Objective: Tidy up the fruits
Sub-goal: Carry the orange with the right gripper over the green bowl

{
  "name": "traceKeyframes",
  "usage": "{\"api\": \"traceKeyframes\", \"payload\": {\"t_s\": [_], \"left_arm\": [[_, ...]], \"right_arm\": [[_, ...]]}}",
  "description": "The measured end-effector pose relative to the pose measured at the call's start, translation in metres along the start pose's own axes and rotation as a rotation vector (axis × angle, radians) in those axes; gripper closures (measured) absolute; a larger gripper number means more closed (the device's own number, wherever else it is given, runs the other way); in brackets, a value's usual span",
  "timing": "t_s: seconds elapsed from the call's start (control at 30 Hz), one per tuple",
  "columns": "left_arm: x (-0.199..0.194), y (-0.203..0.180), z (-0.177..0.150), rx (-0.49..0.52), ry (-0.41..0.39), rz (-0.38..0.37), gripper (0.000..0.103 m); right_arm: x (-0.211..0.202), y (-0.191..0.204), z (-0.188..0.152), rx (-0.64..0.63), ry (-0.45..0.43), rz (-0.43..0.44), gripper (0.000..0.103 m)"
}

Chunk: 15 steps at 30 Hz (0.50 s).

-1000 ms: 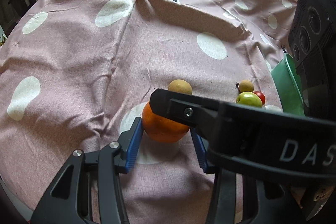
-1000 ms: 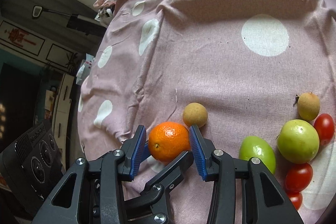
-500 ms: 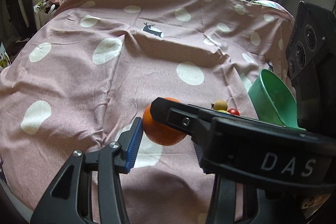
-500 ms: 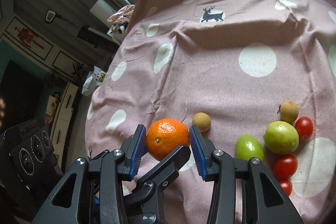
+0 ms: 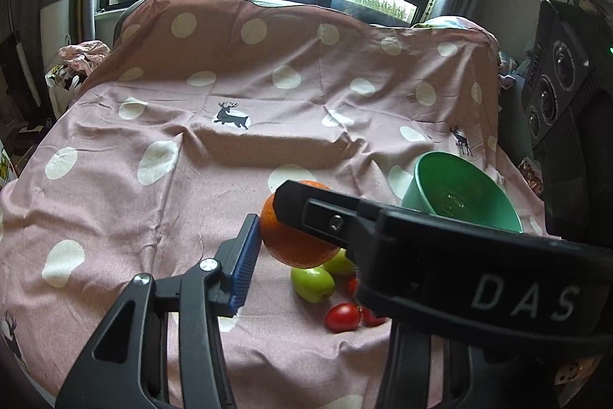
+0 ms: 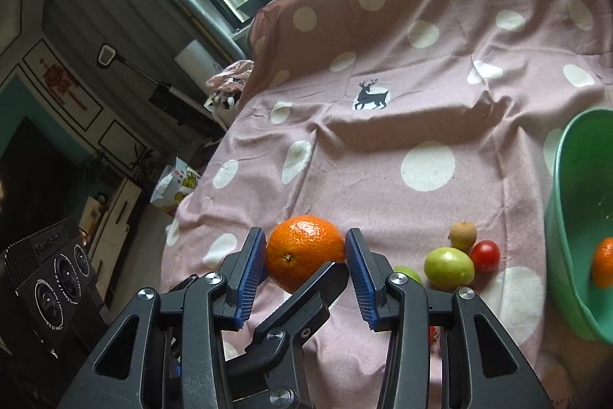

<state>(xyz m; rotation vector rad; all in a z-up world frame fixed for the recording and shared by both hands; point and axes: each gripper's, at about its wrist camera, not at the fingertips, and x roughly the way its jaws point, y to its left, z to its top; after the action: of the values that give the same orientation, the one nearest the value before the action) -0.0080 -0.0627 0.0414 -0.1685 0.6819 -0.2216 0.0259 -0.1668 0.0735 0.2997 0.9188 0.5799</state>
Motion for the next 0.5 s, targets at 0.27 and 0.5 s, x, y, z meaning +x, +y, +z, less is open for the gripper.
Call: {"api": "traceKeyframes", "payload": {"t_s": [0.27, 0.5], "left_arm": [[0.007, -0.056, 0.018, 0.102, -0.04, -0.088, 0.057], [0.022, -0.108, 0.027, 0.179, -0.047, -0.185, 0.057]], "right_arm": [[-0.052, -0.031, 0.007, 0.042, -0.136, -0.054, 0.057], [-0.095, -0.068, 0.008, 0.113, -0.238, -0.126, 0.057]]}}
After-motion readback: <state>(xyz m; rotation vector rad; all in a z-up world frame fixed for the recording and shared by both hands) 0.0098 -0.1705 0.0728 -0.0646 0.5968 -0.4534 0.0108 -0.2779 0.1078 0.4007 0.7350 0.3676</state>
